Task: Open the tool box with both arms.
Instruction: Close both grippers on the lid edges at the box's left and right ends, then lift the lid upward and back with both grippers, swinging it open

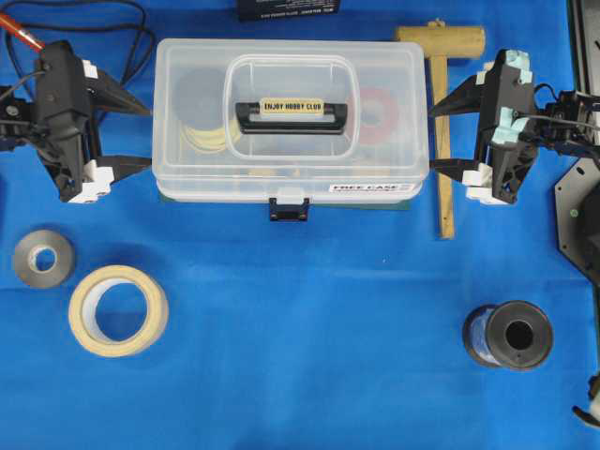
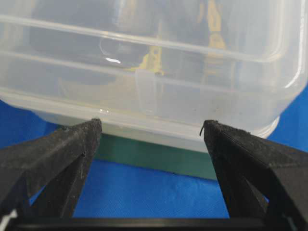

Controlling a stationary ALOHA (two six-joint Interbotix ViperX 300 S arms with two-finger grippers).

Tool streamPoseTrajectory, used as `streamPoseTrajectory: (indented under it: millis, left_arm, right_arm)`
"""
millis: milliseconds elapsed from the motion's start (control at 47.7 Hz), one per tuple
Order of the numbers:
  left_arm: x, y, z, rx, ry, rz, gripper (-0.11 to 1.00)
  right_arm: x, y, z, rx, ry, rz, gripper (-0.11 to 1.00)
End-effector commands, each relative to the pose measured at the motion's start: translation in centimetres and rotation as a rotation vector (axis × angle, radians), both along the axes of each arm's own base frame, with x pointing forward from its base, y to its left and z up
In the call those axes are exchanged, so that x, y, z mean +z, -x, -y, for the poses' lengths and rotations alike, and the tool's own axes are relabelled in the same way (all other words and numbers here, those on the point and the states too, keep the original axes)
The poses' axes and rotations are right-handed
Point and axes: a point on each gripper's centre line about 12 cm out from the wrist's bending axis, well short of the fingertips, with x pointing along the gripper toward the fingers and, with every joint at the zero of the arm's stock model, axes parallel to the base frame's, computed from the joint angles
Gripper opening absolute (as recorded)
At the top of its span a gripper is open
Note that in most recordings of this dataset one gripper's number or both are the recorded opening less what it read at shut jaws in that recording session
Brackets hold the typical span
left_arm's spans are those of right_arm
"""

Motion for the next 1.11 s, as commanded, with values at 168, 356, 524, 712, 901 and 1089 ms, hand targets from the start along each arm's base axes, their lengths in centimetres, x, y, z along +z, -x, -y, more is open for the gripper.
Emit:
streamPoseTrajectory:
  millis: [168, 356, 524, 712, 901, 1089]
  left_arm:
    - [1.6, -1.7, -0.7, -0.016, -0.056, 0.054, 0.91]
    - [1.9, -2.1, -1.0, -0.025, -0.086, 0.065, 0.91]
    - [2.0, -2.4, -1.1, -0.022, -0.084, 0.069, 0.91]
    - [2.5, -2.5, -1.1, -0.007, -0.067, 0.087, 0.9]
    - [3.7, -2.6, -1.1, 0.014, -0.041, 0.127, 0.9]
    - [4.7, -2.1, -1.0, 0.015, -0.039, 0.142, 0.9]
  right_arm:
    - [1.6, -1.0, 0.2, 0.002, 0.016, 0.069, 0.82]
    - [1.7, -1.1, 0.0, 0.007, 0.018, 0.079, 0.82]
    - [1.9, -1.3, 0.0, 0.011, 0.018, 0.086, 0.82]
    - [2.4, -1.6, -0.3, 0.023, 0.018, 0.097, 0.82]
    - [3.2, -2.1, -0.3, 0.018, 0.013, 0.12, 0.82]
    - [4.5, -2.3, -0.3, 0.02, 0.022, 0.159, 0.82]
